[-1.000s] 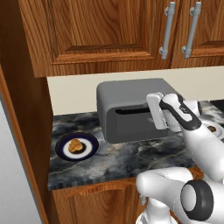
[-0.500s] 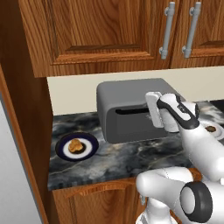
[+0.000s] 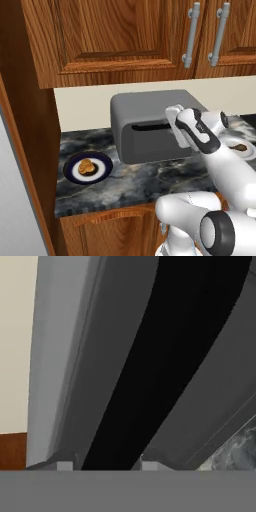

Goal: Open the toaster oven door. Place the bread on the top rack in the toaster oven and place the chicken drumstick on the bottom rack.

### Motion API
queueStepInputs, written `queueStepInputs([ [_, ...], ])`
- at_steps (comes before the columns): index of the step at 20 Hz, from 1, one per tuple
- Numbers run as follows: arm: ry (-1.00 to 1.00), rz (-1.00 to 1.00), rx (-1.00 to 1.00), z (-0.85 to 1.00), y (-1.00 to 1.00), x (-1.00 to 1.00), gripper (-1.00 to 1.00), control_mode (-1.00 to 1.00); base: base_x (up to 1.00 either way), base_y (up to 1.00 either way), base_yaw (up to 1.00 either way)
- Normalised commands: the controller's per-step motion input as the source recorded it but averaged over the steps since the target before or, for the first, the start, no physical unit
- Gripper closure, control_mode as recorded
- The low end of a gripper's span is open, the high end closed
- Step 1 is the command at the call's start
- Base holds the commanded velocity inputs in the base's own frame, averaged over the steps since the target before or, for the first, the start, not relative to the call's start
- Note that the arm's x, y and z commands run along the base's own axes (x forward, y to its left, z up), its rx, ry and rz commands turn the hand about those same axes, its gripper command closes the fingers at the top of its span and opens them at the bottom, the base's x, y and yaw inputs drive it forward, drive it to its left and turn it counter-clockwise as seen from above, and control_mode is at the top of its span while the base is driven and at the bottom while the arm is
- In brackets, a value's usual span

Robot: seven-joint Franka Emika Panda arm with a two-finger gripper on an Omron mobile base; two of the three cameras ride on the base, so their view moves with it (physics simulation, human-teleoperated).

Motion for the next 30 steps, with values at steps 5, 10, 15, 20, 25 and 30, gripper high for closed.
queueStepInputs([
  [5,0.30,0.20,-0.24,-0.97,-0.12,-0.91,1.00,-1.00,0.00,0.00,0.00],
  [10,0.36,0.25,-0.33,-1.00,-0.14,-1.00,1.00,-1.00,0.00,0.00,0.00],
  [15,0.27,0.18,-0.26,-0.97,-0.04,-1.00,-1.00,-1.00,0.00,0.00,0.00],
  [20,-0.02,0.00,0.19,0.78,-0.01,-0.10,-1.00,-1.00,0.00,0.00,0.00],
  [25,-0.01,0.00,0.22,1.00,0.02,0.75,-1.00,-1.00,0.00,0.00,0.00],
  [30,-0.13,0.00,0.06,0.29,0.00,1.00,-1.00,-1.00,0.00,0.00,0.00],
])
